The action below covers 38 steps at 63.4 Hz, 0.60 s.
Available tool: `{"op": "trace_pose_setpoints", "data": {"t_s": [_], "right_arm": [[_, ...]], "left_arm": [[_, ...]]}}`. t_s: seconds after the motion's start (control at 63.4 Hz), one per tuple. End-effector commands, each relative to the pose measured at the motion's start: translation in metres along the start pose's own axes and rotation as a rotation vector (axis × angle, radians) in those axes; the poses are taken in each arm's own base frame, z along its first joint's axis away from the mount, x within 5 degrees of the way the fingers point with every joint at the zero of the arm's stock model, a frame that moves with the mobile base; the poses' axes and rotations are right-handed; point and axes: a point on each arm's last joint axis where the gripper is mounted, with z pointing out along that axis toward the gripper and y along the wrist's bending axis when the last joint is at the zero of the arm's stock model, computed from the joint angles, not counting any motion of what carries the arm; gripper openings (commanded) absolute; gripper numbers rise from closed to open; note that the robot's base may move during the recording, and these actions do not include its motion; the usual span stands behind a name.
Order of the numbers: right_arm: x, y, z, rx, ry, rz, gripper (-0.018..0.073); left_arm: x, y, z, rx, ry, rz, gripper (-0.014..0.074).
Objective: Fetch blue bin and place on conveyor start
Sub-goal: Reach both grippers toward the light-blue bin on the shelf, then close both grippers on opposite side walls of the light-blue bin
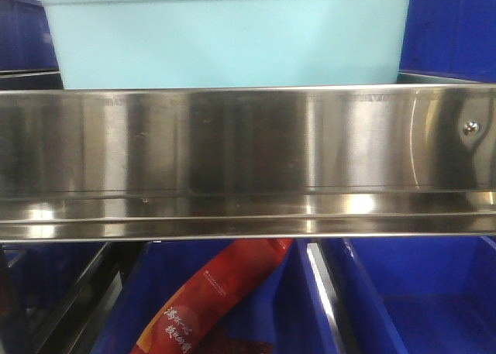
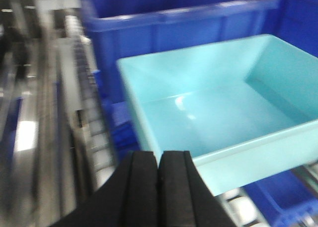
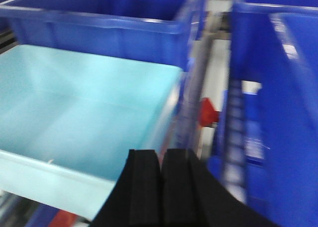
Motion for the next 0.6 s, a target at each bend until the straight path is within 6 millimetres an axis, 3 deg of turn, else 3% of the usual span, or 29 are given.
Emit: {"op": "trace_pose_setpoints", "data": {"t_s": [0.0, 0.189, 0.315, 0.441, 0.583], "right_arm": [[-0.014, 0.009, 0.018, -0.039, 0.0, -0.016, -0.0165], [-0.033, 0.014, 0.065, -0.051, 0.091, 0.022, -0.0141], [-0.041, 0.011, 0.099, 0.041, 0.18, 0.07, -0.014], [-0.045, 0.014, 0.125, 0.176, 0.254, 0.078, -0.014], [-0.046, 0.018, 0.148, 0.205, 0.368, 0.113, -0.014]], "left_arm": [[-0.013, -0.008, 0.017, 0.034, -0.014, 0.017, -0.0111], [-0.039, -0.006, 0.065, 0.004, 0.031, -0.134, -0.0111], [-0.054, 0.004, 0.094, -0.086, 0.063, -0.189, -0.0111], [-0.062, 0.012, 0.12, -0.163, 0.118, -0.228, -0.0111], [-0.063, 0.018, 0.148, -0.222, 0.207, -0.305, -0.0111]]}}
